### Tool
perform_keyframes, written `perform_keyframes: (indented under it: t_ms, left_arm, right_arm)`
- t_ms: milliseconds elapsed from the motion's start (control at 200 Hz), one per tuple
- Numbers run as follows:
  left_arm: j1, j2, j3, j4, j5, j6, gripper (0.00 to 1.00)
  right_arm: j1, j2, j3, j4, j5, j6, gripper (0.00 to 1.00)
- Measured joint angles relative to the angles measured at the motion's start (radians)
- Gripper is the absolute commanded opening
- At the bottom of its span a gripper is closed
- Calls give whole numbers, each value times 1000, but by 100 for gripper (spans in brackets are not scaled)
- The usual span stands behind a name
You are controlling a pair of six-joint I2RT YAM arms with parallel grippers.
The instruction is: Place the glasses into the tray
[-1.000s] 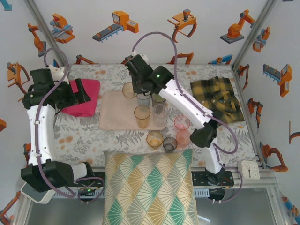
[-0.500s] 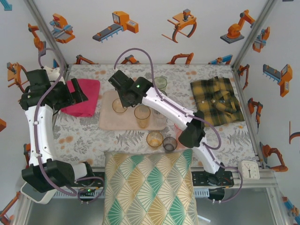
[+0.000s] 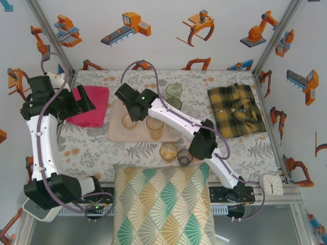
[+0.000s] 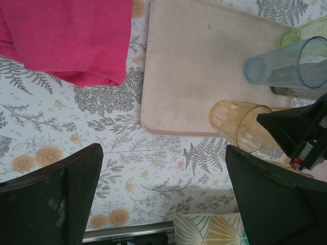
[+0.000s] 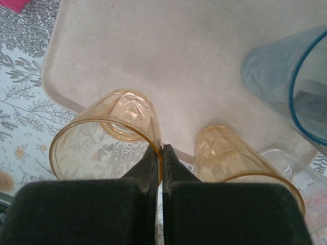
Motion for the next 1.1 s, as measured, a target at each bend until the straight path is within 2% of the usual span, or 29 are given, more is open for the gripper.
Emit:
perform_keyframes:
  t_ms: [456, 1102]
  left_arm:
    - [1, -3, 0, 0, 1, -2, 97]
    - [6, -3, 0, 0, 8, -3, 97]
  right_arm:
    - [0, 79, 0, 4, 21, -1, 0]
    - [0, 85, -29, 12, 18, -1, 1]
